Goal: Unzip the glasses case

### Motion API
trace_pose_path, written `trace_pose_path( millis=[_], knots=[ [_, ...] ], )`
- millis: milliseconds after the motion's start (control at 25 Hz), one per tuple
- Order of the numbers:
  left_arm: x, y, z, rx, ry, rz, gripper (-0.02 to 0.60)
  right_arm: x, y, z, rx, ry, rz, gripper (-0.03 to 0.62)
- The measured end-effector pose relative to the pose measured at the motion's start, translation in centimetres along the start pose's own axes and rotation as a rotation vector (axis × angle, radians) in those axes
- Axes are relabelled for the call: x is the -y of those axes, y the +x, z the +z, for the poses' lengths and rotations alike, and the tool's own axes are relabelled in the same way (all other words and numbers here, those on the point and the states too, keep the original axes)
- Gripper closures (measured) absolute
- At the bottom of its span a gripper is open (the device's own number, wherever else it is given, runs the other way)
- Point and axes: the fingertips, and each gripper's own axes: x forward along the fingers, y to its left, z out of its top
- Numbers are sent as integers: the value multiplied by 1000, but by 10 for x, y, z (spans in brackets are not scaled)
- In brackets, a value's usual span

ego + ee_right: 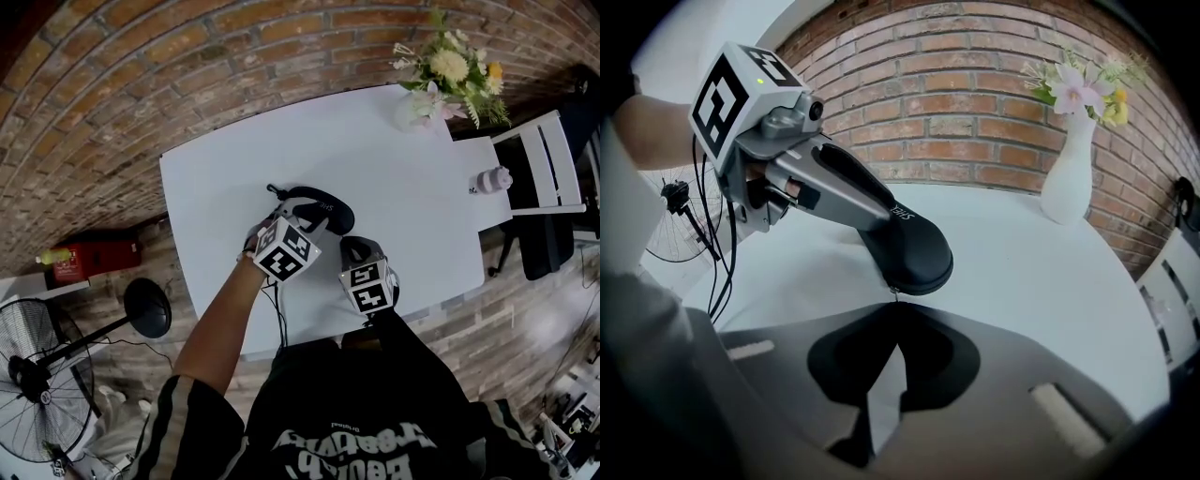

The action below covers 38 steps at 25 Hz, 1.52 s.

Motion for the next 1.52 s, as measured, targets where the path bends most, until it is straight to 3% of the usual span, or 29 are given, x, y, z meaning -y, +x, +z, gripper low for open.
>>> trace_pose_path(
  millis=[800, 1520],
  knots=[
    [0, 1, 0, 4, -14, 10, 465, 18, -7, -4, 4, 16, -27, 583],
    [0, 0, 0, 20, -17, 25, 465, 34, -5, -1, 5, -42, -24, 582]
  ],
)
